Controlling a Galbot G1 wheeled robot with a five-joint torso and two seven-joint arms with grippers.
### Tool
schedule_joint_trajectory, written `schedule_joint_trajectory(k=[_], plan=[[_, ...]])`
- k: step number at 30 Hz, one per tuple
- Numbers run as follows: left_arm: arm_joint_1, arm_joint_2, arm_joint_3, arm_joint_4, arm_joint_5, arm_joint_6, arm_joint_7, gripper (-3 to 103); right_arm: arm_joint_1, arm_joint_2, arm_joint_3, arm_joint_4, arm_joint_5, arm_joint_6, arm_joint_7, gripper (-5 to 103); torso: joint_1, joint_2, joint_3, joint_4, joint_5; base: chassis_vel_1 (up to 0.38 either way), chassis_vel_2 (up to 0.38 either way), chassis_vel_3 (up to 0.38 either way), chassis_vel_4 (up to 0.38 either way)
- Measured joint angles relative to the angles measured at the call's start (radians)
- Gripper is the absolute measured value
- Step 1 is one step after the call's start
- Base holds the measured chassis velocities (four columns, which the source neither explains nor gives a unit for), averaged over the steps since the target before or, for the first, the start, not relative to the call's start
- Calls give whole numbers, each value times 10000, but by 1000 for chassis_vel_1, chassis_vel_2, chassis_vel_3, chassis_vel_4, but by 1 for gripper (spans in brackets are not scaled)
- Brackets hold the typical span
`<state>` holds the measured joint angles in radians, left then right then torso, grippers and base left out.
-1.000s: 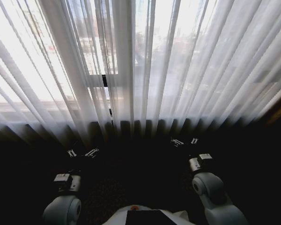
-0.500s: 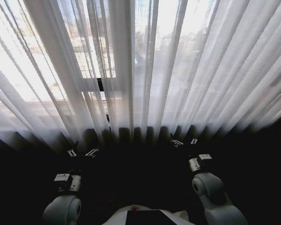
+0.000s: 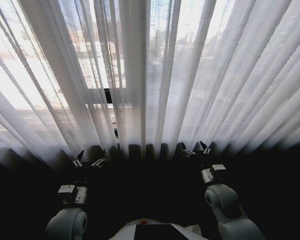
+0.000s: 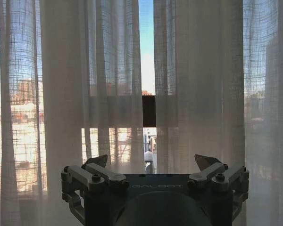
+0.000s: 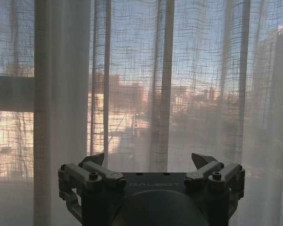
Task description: Open the curtains by pulling them apart, changing their state from closed to fully open.
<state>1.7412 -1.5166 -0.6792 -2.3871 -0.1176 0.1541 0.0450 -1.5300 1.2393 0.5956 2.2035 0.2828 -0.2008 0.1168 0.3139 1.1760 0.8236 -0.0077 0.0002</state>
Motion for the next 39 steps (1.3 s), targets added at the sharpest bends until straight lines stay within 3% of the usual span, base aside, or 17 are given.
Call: schedule_joint_trajectory(k=[8, 19, 28, 39], plan=[[12, -11, 4, 12, -2, 1, 8, 100, 17, 4, -3, -33, -6, 24, 7, 100, 1, 0, 0, 0, 3, -203, 168, 186, -163], [19, -38, 21, 78, -24, -25, 12, 100, -48, 46, -44, -313, -506, 670, -87, 100, -2, 1, -2, -1, 0, -52, 66, 54, -74], [63, -38, -75, 48, -47, -56, 15, 100, 99, 99, -186, -411, -523, 755, -91, 100, -3, 2, -1, 1, 2, 100, 94, -95, -90], [80, -95, -31, -24, -44, -61, 11, 100, 126, 78, -225, -448, -491, 802, -117, 100, 2, 0, 0, -2, 2, 245, 268, -263, -275]])
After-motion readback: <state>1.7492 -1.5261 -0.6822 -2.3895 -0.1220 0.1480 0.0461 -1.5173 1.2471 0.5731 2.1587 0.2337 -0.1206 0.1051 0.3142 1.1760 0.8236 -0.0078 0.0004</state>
